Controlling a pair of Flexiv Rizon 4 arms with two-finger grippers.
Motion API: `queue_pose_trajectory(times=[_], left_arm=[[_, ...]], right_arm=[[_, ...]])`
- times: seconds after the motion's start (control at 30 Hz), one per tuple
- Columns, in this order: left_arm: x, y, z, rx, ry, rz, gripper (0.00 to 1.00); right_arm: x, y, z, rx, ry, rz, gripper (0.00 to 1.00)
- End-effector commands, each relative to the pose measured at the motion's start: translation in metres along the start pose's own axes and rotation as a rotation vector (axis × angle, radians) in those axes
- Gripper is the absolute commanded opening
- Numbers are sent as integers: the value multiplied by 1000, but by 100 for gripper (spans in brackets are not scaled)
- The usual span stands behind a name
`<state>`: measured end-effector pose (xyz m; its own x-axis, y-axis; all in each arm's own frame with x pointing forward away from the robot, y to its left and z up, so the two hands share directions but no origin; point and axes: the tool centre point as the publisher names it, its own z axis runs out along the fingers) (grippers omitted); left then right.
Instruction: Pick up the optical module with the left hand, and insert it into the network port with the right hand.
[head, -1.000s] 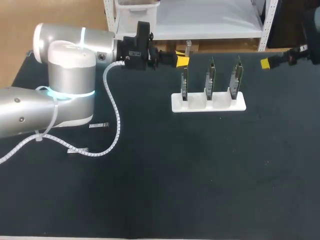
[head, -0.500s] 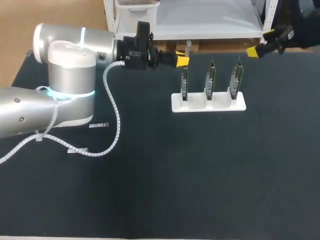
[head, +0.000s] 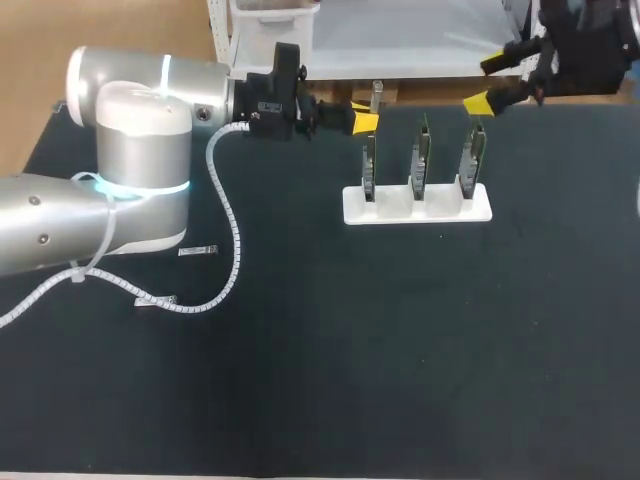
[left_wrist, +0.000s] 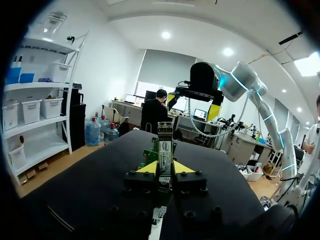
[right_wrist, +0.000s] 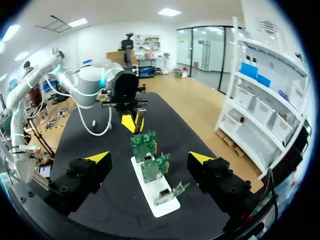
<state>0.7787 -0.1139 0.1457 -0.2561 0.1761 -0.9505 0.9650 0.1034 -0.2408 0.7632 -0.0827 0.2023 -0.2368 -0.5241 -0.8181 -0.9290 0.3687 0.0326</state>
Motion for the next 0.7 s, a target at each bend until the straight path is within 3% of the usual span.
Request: queue_pose_trajectory(times=[0.03,0.7], left_arm=[[1,-1,0,-3,-3,1,0],[1,-1,0,-3,-3,1,0]], right_arm=[[-7,-6,17,-209,-1,-22,100],[-28,10,66,-308,-12,-88,100]])
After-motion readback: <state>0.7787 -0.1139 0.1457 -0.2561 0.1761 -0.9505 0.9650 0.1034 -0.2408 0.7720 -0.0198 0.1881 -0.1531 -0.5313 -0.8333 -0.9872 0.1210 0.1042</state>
